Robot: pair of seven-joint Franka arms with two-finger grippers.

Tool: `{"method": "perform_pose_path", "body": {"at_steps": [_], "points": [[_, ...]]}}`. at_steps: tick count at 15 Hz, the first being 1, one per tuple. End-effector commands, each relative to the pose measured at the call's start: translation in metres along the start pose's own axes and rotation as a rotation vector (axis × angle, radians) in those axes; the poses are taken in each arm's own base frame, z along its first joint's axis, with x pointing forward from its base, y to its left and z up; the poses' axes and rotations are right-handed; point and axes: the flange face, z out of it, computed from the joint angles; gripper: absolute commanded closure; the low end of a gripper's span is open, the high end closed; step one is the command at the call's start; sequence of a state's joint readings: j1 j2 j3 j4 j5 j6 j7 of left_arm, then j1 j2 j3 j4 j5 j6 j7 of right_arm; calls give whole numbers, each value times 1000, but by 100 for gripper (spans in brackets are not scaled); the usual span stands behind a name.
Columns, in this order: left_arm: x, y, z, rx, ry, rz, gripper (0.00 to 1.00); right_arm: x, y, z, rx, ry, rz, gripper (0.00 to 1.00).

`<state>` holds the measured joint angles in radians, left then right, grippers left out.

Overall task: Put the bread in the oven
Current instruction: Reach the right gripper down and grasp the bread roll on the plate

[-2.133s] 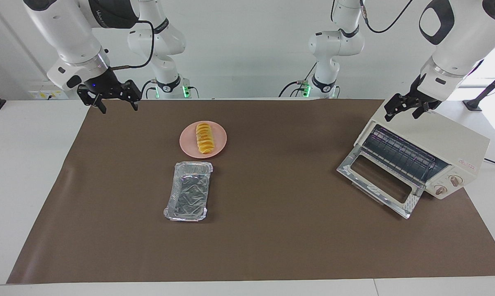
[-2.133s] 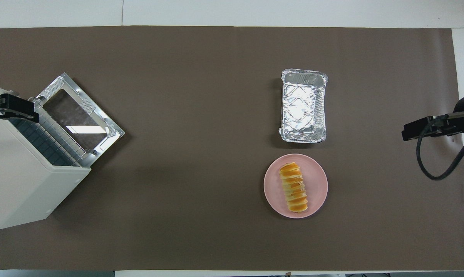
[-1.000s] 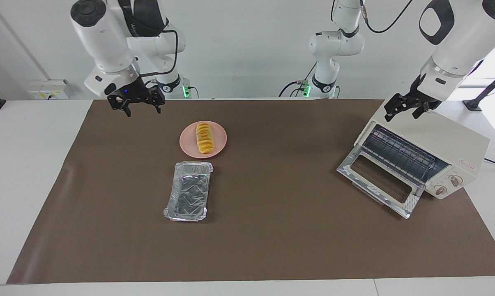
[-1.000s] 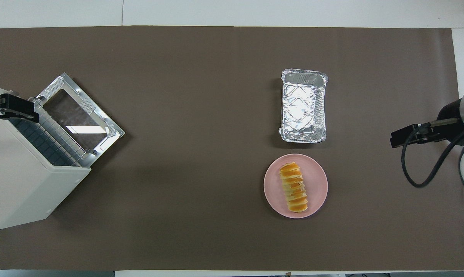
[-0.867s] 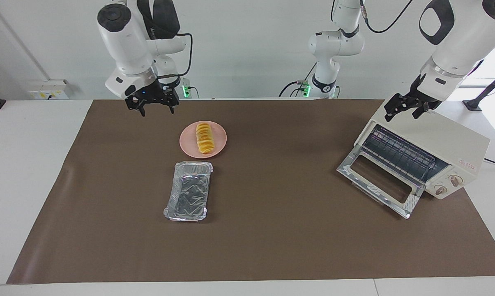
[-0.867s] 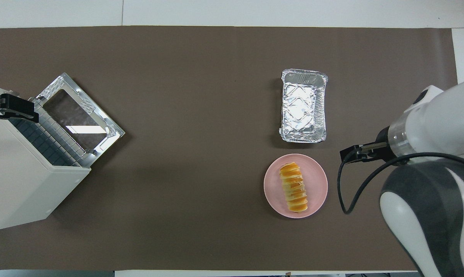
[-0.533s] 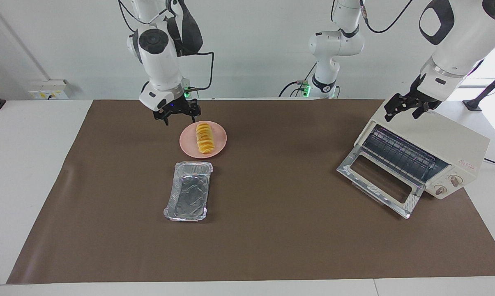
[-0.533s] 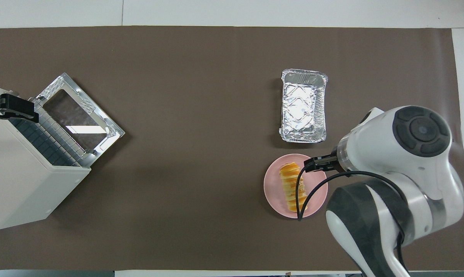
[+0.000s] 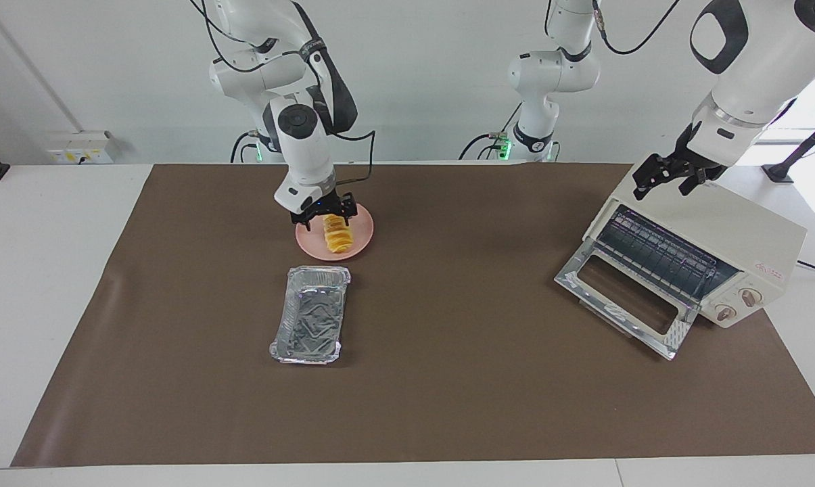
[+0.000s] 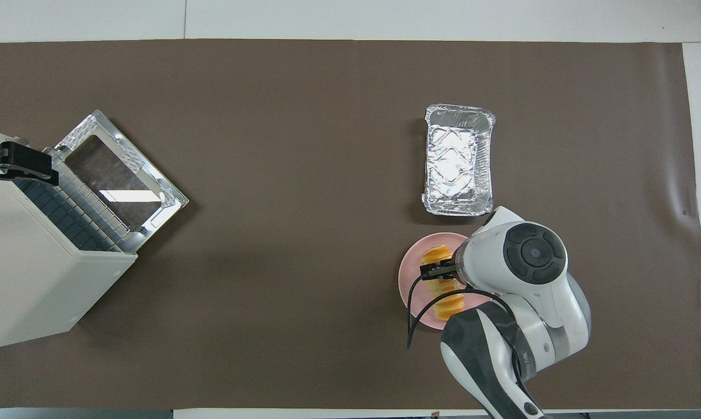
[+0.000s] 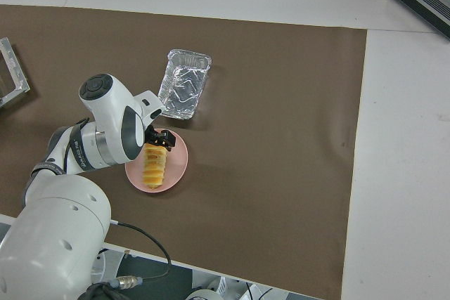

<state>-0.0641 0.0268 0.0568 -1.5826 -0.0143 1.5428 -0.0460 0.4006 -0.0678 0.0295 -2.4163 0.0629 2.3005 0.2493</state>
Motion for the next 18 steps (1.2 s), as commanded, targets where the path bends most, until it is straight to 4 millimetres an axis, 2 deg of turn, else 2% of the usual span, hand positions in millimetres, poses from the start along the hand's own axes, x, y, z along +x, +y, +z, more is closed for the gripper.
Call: {"method": "perform_pose_path", "body": {"at_steps": [1, 3, 5, 7, 8, 9, 10, 11, 13, 18], "points": [[-5, -2, 0, 7, 2, -1, 0, -13, -10, 12, 18, 21, -12, 0], [-5, -2, 0, 7, 2, -1, 0, -14, -11, 18, 16, 19, -24, 0], [-5, -2, 0, 7, 2, -1, 0, -20, -9, 33, 16, 28, -26, 0], [-5, -2, 0, 7, 2, -1, 0, -28, -21, 44, 13, 26, -54, 0], [-5, -2, 0, 7, 2, -1, 0, -27, -21, 52, 9, 14, -55, 2], [-5, -2, 0, 7, 2, -1, 0, -26, -21, 51, 11, 23, -60, 30], [-5, -2, 0, 7, 2, -1, 0, -23, -23, 51, 11, 22, -54, 89], [-5, -2, 0, 7, 2, -1, 0, -20, -24, 48, 12, 21, -53, 100], [-5, -2, 0, 7, 2, -1, 0, -18, -25, 46, 10, 14, -52, 100], [-5, -2, 0, 7, 2, -1, 0, -3, -33, 21, 8, -16, -49, 100]]}}
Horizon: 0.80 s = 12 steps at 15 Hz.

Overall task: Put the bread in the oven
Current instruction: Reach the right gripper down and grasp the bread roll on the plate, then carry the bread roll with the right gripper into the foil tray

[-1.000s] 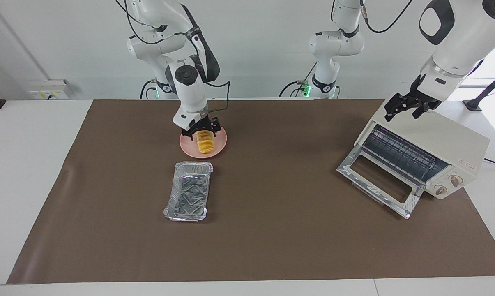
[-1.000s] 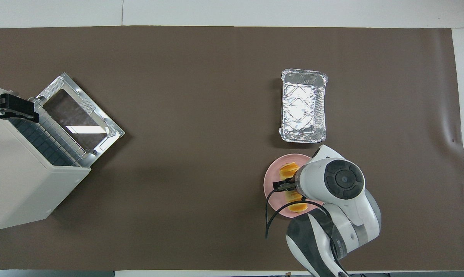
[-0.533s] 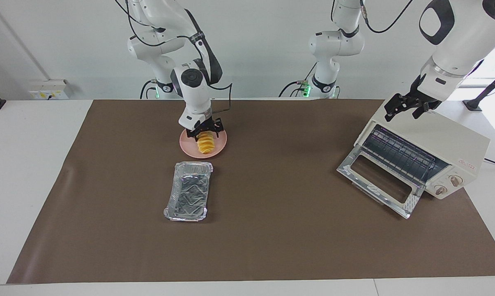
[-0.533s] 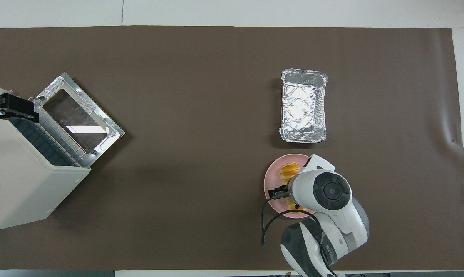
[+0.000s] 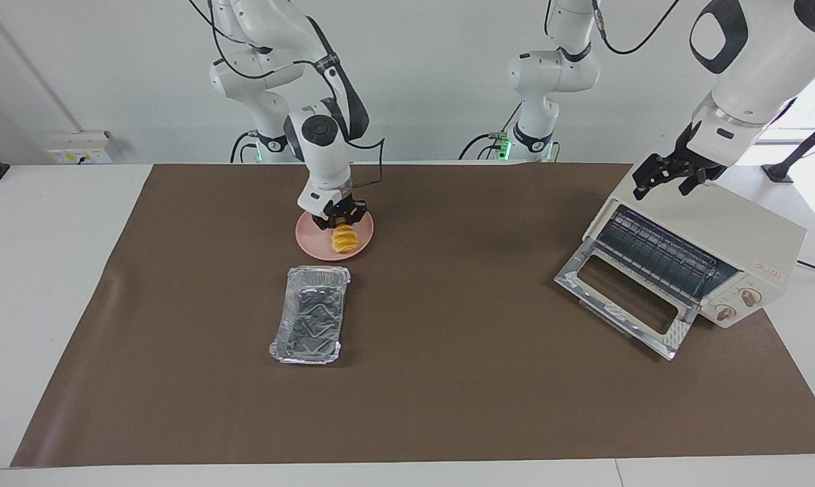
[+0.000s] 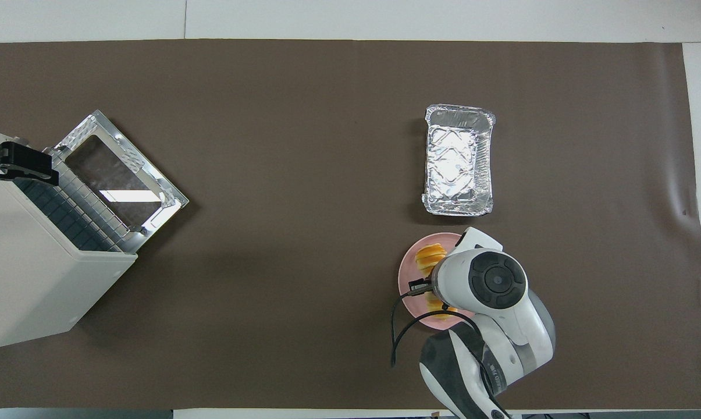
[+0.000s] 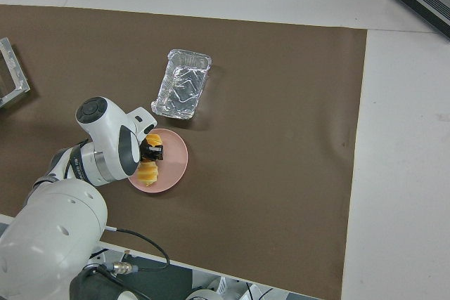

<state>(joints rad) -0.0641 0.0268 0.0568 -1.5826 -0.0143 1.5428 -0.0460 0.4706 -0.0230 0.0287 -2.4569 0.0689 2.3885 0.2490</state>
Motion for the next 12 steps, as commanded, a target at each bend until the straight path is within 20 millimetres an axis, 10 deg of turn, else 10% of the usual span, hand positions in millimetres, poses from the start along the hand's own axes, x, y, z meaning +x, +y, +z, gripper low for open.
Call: {"method": "perform_pose_path", "body": {"at_steps": [1, 7, 12], "points": [[-5, -2, 0, 7, 2, -1, 0, 14, -6, -19, 10, -26, 14, 100], [-5, -2, 0, 7, 2, -1, 0, 97, 21, -143, 61, 1, 108, 100], [-5, -2, 0, 7, 2, -1, 0, 163, 63, -168, 75, 115, 170, 100]]}}
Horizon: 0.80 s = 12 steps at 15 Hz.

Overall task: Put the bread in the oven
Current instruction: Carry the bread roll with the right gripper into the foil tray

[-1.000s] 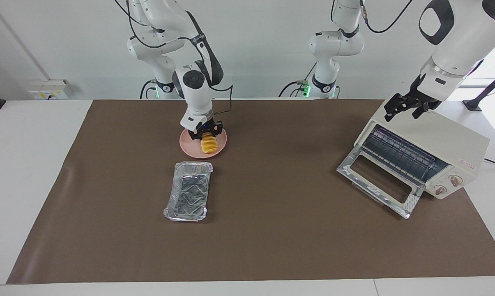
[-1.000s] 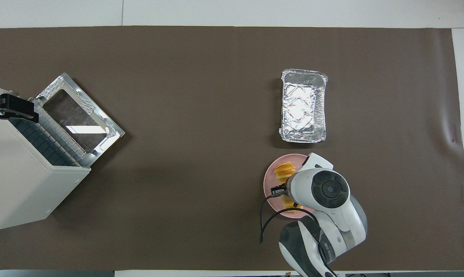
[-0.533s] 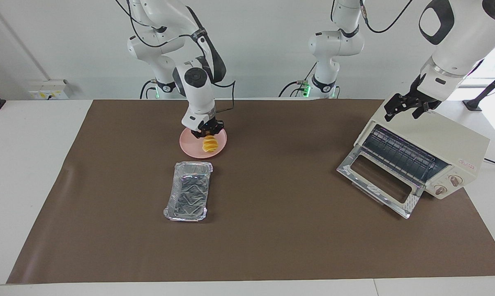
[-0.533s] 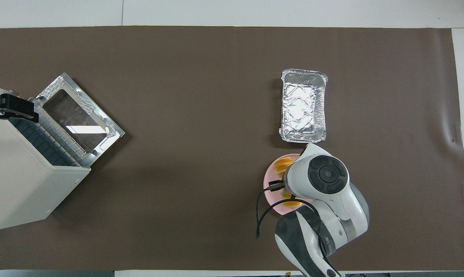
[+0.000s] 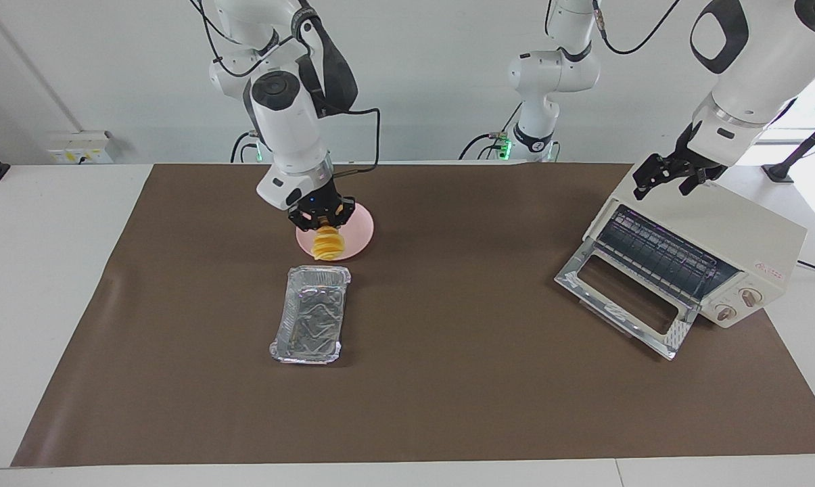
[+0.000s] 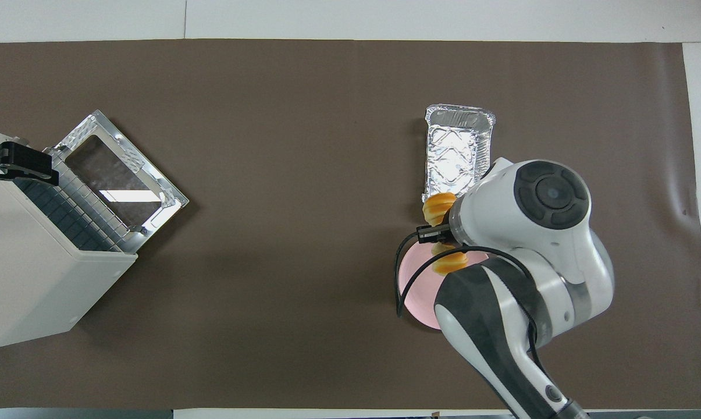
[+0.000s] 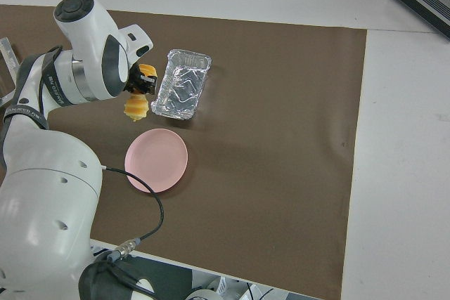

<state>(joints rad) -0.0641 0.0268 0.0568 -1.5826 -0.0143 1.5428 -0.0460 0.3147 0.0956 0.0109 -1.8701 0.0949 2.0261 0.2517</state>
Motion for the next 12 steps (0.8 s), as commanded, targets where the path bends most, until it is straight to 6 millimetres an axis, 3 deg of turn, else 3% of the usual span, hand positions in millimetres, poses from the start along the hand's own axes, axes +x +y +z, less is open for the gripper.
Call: {"method": "perform_pose_path", "body": {"at_steps": [1, 3, 6, 12], "points": [[-5, -2, 0, 7, 2, -1, 0, 48, 7, 15, 2, 14, 15, 100], [-5, -2, 0, 7, 2, -1, 0, 74, 21, 29, -2, 18, 32, 100], [-5, -2, 0, 7, 2, -1, 0, 102, 32, 69, -26, -6, 34, 100], [-5, -2, 0, 7, 2, -1, 0, 117, 49, 123, -48, 30, 43, 100]]}}
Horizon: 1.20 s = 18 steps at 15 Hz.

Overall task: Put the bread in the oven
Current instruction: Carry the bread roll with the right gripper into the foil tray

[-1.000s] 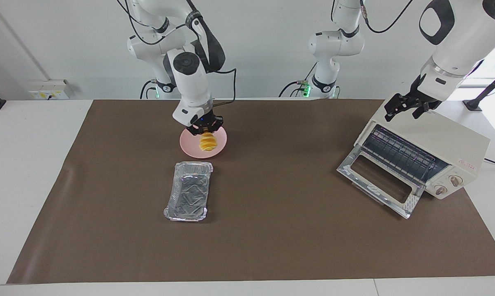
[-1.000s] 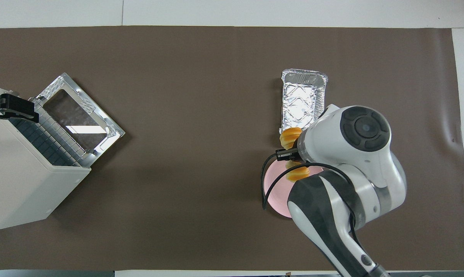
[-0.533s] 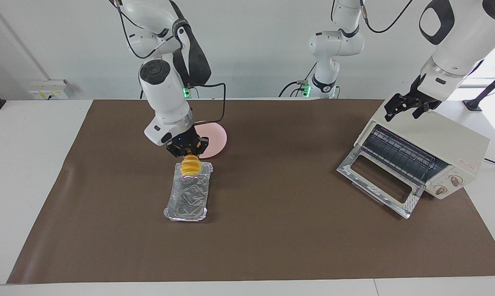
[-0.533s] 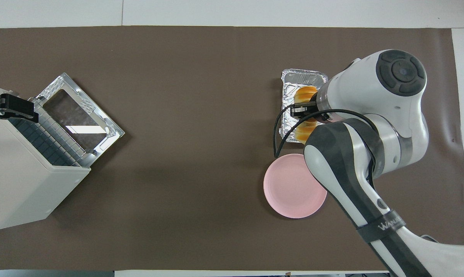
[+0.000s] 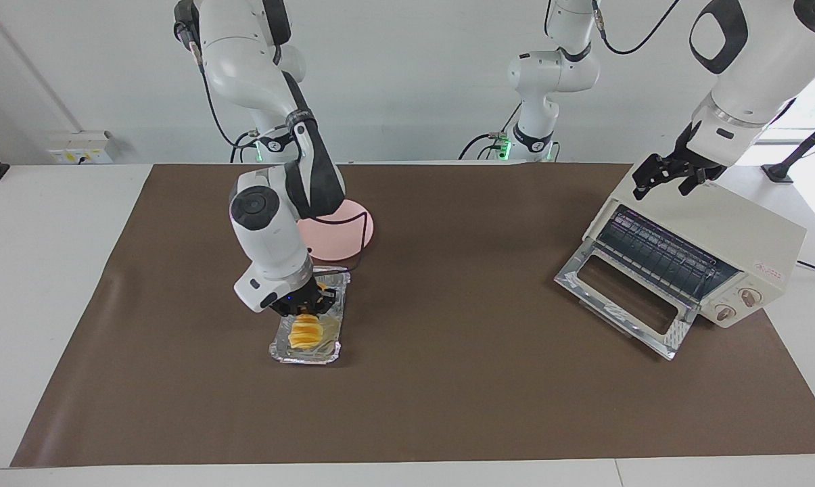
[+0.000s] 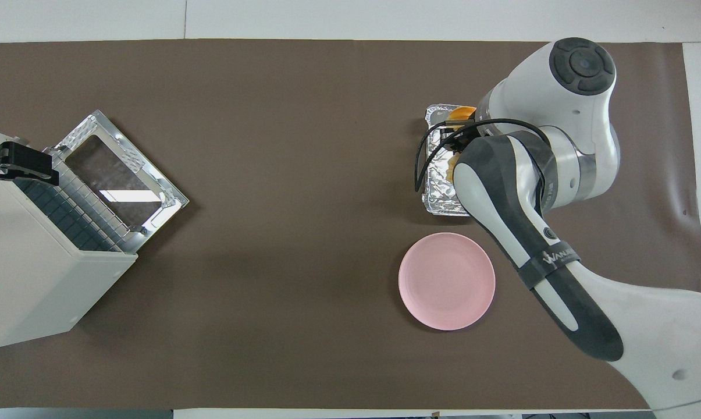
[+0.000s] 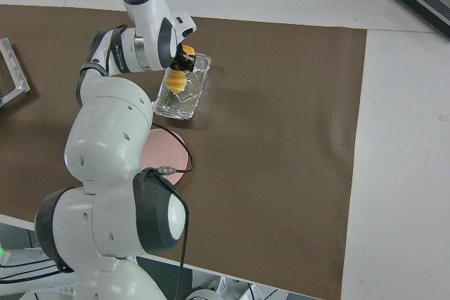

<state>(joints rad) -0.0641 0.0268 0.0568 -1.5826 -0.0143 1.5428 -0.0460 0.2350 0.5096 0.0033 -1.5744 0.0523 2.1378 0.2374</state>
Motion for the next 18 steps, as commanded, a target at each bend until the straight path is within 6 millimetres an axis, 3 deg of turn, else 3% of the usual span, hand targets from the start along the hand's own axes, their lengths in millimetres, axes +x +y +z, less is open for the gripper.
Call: {"method": "perform_pose_path", "body": {"at_steps": [1, 8, 9, 10, 12, 15, 18], "points": [[-5, -2, 0, 7, 2, -1, 0, 3, 5, 16, -5, 12, -18, 100], [-5, -2, 0, 7, 2, -1, 0, -19, 6, 46, 3, 30, -21, 100], [-5, -2, 0, 7, 2, -1, 0, -20, 6, 48, 3, 31, -21, 38], [-5, -2, 0, 7, 2, -1, 0, -19, 5, 45, 2, 28, -21, 0], [-5, -2, 0, 7, 2, -1, 0, -17, 3, 40, 6, 24, -13, 0], [-5, -2, 0, 7, 2, -1, 0, -4, 4, 7, 6, -14, -2, 0], [-5, -2, 0, 7, 2, -1, 0, 0, 11, -11, 4, -30, 9, 0]]}}
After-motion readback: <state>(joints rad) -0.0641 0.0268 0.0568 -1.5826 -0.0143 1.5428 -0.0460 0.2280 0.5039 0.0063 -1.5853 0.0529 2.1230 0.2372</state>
